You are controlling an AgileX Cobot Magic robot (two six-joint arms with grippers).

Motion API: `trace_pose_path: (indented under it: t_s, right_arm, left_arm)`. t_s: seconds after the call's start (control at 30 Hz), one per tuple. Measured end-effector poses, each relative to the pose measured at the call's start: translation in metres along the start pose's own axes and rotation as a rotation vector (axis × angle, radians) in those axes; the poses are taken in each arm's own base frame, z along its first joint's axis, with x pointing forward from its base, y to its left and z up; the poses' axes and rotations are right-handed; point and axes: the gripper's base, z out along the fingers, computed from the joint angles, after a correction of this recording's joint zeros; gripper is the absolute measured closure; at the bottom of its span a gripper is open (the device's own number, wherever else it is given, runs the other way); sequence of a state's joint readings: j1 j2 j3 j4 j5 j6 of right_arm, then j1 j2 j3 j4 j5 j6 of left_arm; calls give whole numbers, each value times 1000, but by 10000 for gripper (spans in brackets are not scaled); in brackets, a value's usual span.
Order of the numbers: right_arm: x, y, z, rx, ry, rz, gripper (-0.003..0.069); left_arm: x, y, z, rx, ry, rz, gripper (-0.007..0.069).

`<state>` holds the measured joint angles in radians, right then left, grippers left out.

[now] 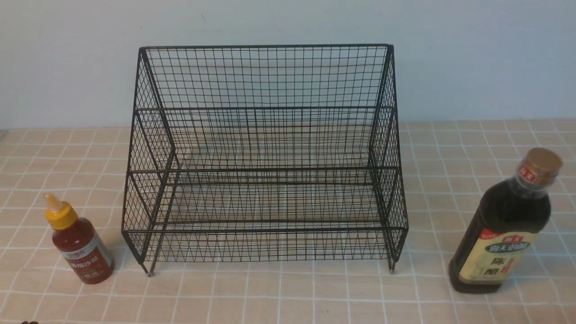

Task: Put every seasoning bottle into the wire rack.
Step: Use the right arm to grab the condiment bottle closest to it

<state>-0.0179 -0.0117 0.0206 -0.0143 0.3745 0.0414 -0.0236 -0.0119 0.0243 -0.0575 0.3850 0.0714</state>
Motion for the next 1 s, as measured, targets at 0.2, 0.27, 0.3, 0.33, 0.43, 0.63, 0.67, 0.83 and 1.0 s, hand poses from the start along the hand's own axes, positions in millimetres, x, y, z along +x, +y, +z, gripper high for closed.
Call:
trace_pose_path:
  t_s: [0.2,0.27,0.3,0.33,0.43,0.63,0.67,0.83,1.0]
  right_arm:
    - [0,0,0,0,0,0,669]
    - [0,0,0,0,0,0,669]
    - [0,0,0,0,0,0,669]
    - [0,0,0,0,0,0,669]
    - [0,0,0,0,0,0,669]
    - [0,0,0,0,0,0,669]
    - [0,0,0,0,0,0,669]
    - [-1,0,0,-4,-12,15,669]
    - [-13,2,-1,-41,-161,202,669]
  left_arm:
    - [0,0,0,0,0,0,631]
    - [0,0,0,0,0,0,631]
    - [0,0,0,0,0,0,631]
    - [0,0,0,0,0,0,631]
    - [0,0,0,0,0,0,631]
    - [0,0,0,0,0,0,631]
    - [0,0,0,0,0,0,631]
    - [0,0,0,0,0,0,631]
    - [0,0,0,0,0,0,631]
